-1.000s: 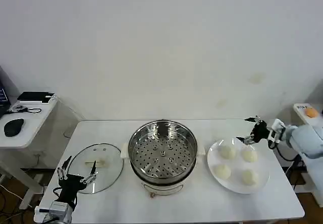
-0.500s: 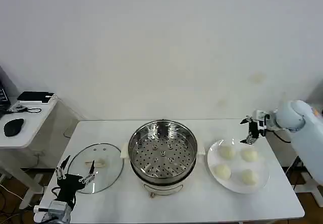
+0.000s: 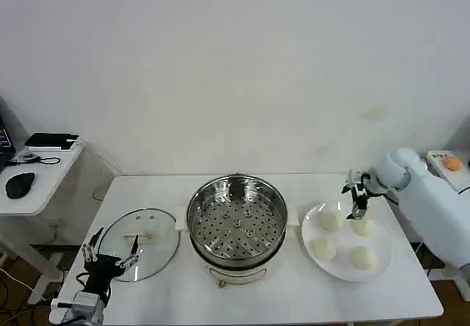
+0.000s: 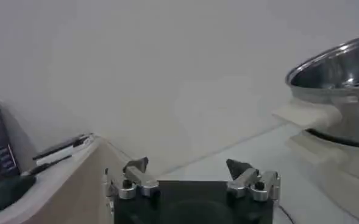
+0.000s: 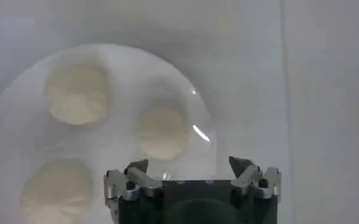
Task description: Take steamed baozi put them in steamer then cover it.
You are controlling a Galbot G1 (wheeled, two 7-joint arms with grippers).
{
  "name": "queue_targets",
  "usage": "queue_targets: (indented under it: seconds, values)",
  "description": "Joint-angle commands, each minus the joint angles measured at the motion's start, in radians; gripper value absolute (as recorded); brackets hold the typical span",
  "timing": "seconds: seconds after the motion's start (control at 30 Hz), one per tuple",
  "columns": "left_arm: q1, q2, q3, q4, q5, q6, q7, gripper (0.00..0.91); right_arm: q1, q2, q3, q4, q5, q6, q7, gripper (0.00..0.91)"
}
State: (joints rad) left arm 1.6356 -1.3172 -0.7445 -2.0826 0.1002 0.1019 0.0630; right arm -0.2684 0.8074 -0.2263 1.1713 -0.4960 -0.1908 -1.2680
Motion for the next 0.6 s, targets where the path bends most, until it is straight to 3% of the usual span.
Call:
queue_targets:
  seconds: [0.03, 0.6]
  values:
    - [0.0, 0.001, 0.001, 0.002, 0.002, 0.0, 0.0, 0.907, 0.008, 0.018, -0.028, -0.026, -0.024, 0.011, -0.017, 0.907]
    - [0.006, -0.002, -0.001, 0.01, 0.004, -0.001, -0.002, 0.907, -0.026, 0.062, -0.005, -0.081, -0.027, 0.009, 0.064, 0.907]
